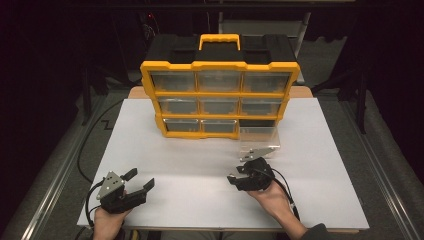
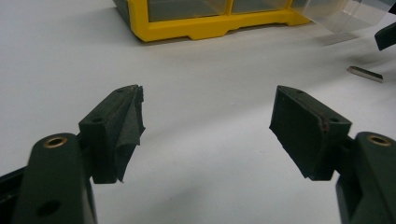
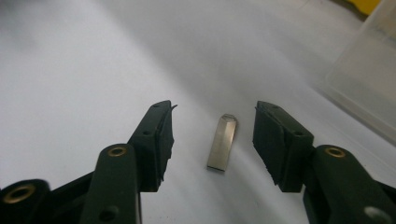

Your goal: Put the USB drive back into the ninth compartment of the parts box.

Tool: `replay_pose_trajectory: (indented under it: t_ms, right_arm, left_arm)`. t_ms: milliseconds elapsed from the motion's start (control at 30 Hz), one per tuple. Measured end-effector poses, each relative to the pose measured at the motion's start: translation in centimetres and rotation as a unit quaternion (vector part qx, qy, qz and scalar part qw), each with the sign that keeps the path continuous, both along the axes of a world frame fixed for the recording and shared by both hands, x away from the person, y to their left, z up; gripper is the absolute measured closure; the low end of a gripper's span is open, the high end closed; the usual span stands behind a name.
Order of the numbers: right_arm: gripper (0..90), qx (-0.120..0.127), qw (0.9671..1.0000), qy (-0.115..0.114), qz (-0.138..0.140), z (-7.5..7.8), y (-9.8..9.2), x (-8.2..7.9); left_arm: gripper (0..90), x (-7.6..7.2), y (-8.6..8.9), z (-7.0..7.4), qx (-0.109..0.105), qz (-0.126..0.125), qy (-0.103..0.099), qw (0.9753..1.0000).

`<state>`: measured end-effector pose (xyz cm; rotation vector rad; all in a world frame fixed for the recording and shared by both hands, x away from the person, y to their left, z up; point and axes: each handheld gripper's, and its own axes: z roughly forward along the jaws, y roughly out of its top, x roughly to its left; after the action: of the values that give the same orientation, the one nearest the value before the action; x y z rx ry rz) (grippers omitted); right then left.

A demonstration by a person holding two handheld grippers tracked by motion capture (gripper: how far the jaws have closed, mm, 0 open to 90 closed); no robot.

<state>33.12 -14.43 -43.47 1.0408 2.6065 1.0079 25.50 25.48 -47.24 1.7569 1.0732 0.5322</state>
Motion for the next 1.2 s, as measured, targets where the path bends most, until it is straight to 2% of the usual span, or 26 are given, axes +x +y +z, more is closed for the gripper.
replay_pose_trajectory:
  t_ms: [200, 433, 600, 633, 667, 733, 767, 933, 1200]
  right_arm:
    - [55.6, -0.047, 0.9985, 0.026, 0.01, 0.0, 1.0, 0.7]
    - [57.1, -0.081, 0.9957, 0.044, 0.008, 0.0, 1.7, 1.5]
    - [59.1, -0.096, 0.9932, 0.065, 0.014, 0.0, 2.0, 2.0]
    - [59.0, -0.098, 0.9924, 0.075, 0.008, 0.0, 2.0, 2.0]
    - [59.1, -0.1, 0.9922, 0.074, 0.013, -0.2, 2.0, 2.2]
    - [59.4, -0.109, 0.9903, 0.086, 0.003, -0.3, 2.1, 2.2]
    - [60.1, -0.118, 0.9892, 0.087, 0.001, -0.5, 2.1, 2.4]
    - [62.6, -0.126, 0.9879, 0.09, 0.002, -0.5, 2.3, 2.4]
    - [70.1, -0.165, 0.9834, 0.073, 0.02, -0.4, 3.2, 2.3]
  left_arm:
    - [26.5, 0.0, 0.0, 0.0, 0.0, -0.001, 0.0, 1.0]
    - [26.5, 0.0, 0.0, 0.0, 0.0, -0.001, 0.0, 1.0]
    - [26.4, 0.0, 0.0, 0.1, 0.002, 0.003, -0.004, 1.0]
    - [26.5, -0.1, 0.1, 0.1, 0.002, 0.006, -0.006, 1.0]
    - [26.6, -0.1, 0.1, 0.1, -0.001, 0.009, -0.005, 1.0]
    - [26.6, -0.1, 0.2, 0.1, -0.002, 0.01, -0.004, 0.9999]
    - [26.7, -0.1, 0.2, 0.1, -0.003, 0.01, -0.005, 0.9999]
    - [26.7, -0.1, 0.2, 0.1, -0.001, 0.01, -0.005, 0.9999]
    - [26.7, -0.1, 0.2, 0.1, 0.0, 0.009, -0.005, 0.9999]
